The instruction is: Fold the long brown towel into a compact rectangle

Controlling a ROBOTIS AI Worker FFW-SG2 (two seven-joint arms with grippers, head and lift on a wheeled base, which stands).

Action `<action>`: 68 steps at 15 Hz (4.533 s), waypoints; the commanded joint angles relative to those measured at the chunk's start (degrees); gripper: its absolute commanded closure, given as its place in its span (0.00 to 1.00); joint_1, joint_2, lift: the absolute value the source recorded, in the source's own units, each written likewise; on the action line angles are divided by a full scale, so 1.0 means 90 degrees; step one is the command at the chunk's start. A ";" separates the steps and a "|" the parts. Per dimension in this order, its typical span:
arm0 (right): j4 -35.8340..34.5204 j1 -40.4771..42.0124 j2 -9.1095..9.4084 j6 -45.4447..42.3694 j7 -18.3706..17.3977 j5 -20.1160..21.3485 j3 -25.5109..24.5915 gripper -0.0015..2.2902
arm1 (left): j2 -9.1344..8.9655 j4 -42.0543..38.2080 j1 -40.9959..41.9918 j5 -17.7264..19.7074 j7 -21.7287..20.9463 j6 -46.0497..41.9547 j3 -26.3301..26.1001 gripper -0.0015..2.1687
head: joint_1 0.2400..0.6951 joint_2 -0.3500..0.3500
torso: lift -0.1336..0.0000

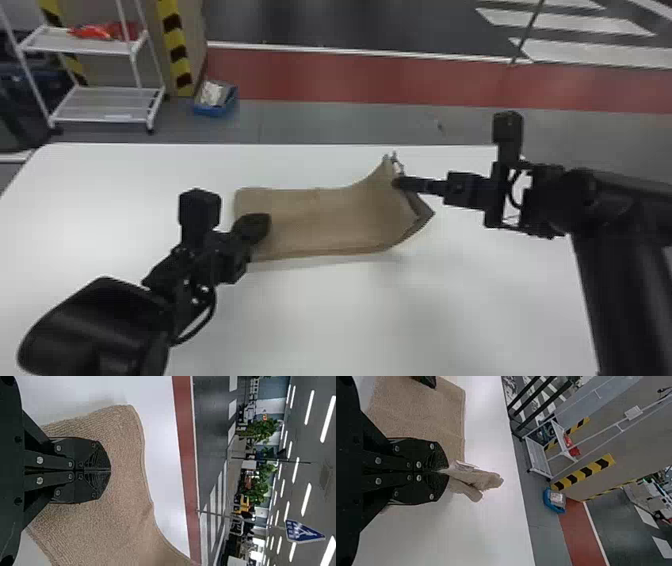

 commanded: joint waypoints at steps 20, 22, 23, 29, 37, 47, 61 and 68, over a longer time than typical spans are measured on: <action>-0.0123 -0.0679 0.1199 0.0982 -0.0289 -0.0009 0.0654 0.65 | -0.0212 0.0122 0.0008 -0.0083 0.0016 0.0717 -0.0368 0.88 | 1.00 0.45 | 0.04; -0.0064 -0.0689 0.1209 0.0943 -0.0289 -0.0009 0.0751 0.65 | -0.0222 0.0122 0.0008 -0.0083 0.0016 0.0717 -0.0368 0.88 | 1.00 0.47 | 0.04; -0.0035 -0.0679 0.1219 0.0963 -0.0289 -0.0009 0.0820 0.65 | -0.0241 0.0122 0.0008 -0.0083 0.0026 0.0717 -0.0387 0.88 | 1.00 0.47 | 0.04; 0.0258 -0.0689 0.1297 0.0904 -0.0298 -0.0048 0.1083 0.65 | -0.0290 0.0122 0.0008 -0.0083 0.0036 0.0717 -0.0446 0.88 | 1.00 0.50 | 0.04; 0.0453 -0.0581 0.1365 0.0709 -0.0357 -0.0185 0.1161 0.23 | -0.0329 0.0122 0.0027 -0.0083 0.0143 0.0677 -0.0524 0.88 | 1.00 0.51 | 0.04; -0.0885 0.0581 0.0633 0.0435 -0.0171 -0.1259 0.0780 0.02 | -0.0329 0.0112 0.0105 -0.0122 0.0173 0.0697 -0.0514 0.88 | 1.00 0.50 | 0.04; -0.1344 0.1948 0.0115 -0.1498 0.1059 -0.0204 0.0302 0.88 | -0.0358 0.0034 0.0252 -0.0122 0.0309 0.0677 -0.0524 0.88 | 1.00 0.29 | 0.04; 0.0141 0.1391 0.0388 -0.2943 0.0913 0.0362 0.1054 0.88 | -0.0358 0.0043 0.0203 -0.0093 0.0261 0.0677 -0.0446 0.88 | 1.00 0.37 | 0.04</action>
